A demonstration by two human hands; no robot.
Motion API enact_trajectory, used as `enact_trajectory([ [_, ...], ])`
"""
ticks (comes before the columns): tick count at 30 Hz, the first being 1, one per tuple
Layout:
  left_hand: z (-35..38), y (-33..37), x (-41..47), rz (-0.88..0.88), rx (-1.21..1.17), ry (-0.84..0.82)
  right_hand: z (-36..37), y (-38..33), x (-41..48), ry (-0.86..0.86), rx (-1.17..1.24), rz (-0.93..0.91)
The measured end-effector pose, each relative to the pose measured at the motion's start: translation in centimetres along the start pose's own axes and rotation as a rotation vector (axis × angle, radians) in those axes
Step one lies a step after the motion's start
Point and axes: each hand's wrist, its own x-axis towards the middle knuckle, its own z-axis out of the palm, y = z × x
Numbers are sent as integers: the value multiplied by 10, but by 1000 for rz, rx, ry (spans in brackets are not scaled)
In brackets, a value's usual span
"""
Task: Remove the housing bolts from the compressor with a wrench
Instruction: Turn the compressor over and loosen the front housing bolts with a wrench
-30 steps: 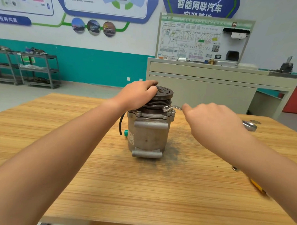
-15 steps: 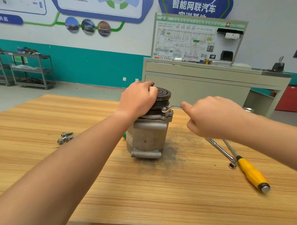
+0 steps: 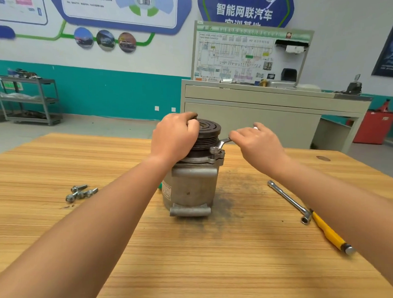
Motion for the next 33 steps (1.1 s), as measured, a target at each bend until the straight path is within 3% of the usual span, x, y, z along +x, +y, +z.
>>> enact_trajectory([
  [2, 1, -1, 1, 3, -11, 3, 12, -8, 4, 82, 48, 29],
  [4, 0, 0, 1, -1, -20, 3, 21, -13, 10, 46, 115, 95],
  [7, 1, 0, 0, 4, -20, 4, 25, -13, 10, 41, 287, 381],
  [10, 1, -1, 1, 1, -19, 7, 3, -15, 8, 240, 785, 821],
  [12, 2, -1, 1, 1, -20, 11, -15, -14, 1, 274, 993, 894],
  [16, 2, 0, -1, 2, -16, 15, -46, -20, -24, -144, 652, 568],
  [19, 1, 2, -1, -8, -8, 11, -58, -28, -34, -378, 428, 488],
  [26, 3, 6, -3, -35, 18, 5, -77, -44, -22, -502, 126, 410],
  [33, 3, 8, -5, -34, 33, 11, -111, -72, 7, -672, -176, 122],
])
